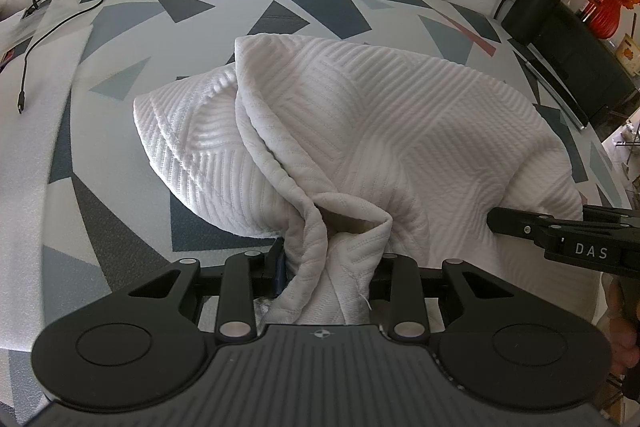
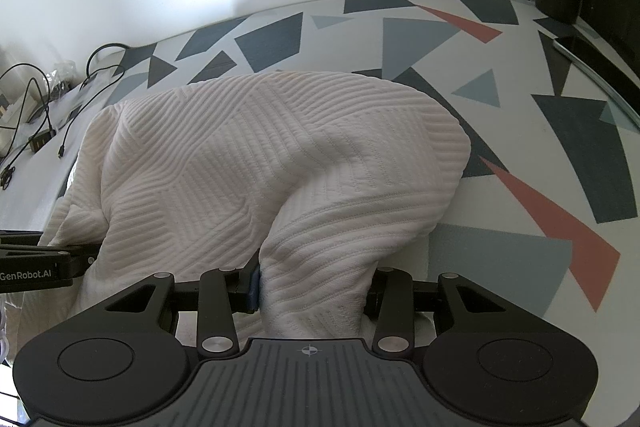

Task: Fold clothes
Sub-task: 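Pinch the folded top's edge with the left gripper while the right gripper pinches beside it, then lift the folded top with both grippers and carry it toward the tan chair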

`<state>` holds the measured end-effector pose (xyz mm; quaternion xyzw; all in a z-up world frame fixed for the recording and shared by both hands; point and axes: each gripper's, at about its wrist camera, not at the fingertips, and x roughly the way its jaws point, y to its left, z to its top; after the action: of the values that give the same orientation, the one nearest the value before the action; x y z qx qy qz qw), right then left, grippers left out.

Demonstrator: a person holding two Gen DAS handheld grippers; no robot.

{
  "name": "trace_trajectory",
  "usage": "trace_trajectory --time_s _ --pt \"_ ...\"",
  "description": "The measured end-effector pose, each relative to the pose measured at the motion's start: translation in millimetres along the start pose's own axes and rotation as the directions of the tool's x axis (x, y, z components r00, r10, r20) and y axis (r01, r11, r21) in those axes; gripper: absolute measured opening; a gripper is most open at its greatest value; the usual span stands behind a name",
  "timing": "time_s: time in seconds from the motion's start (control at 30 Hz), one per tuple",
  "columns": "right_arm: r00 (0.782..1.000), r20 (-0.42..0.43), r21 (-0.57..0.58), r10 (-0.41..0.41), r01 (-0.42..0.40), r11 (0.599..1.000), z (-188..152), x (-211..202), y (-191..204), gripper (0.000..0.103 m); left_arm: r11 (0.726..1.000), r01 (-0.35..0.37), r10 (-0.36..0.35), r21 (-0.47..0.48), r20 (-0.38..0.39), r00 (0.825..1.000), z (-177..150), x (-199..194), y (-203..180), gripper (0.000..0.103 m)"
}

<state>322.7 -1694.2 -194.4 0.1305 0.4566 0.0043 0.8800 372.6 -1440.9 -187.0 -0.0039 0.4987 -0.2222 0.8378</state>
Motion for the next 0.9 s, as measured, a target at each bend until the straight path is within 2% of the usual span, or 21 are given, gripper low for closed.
trace_trajectory --time_s 0.33,0.47,0.6,0.7,0.8,0.9 --pt "1.000 0.005 -0.001 -0.001 0.001 1.000 -1 2 0 0.037 1.000 -0.005 0.005 0.011 0.013 1.000 -1 2 0 0.032" --pt "0.999 0.042 -0.011 0.001 -0.001 1.000 0 -8 5 0.034 1.000 -0.005 0.004 0.026 0.031 1.000 1 -5 -1 0.026" --pt "0.994 0.093 -0.028 0.049 -0.047 0.999 9 -24 13 0.032 1.000 0.017 -0.016 -0.010 0.087 0.996 8 -22 4 0.023" --pt "0.989 0.116 -0.077 0.090 -0.081 0.994 18 -33 28 0.032 1.000 0.016 -0.017 0.005 0.134 0.991 15 -40 1 0.021" --pt "0.983 0.134 -0.158 0.125 -0.104 0.982 24 -37 46 0.032 1.000 -0.004 0.000 0.021 0.182 0.983 16 -56 -6 0.021" --pt "0.976 0.132 -0.221 0.176 -0.144 0.965 31 -40 58 0.032 0.999 -0.039 0.042 -0.020 0.210 0.977 11 -70 -9 0.021"
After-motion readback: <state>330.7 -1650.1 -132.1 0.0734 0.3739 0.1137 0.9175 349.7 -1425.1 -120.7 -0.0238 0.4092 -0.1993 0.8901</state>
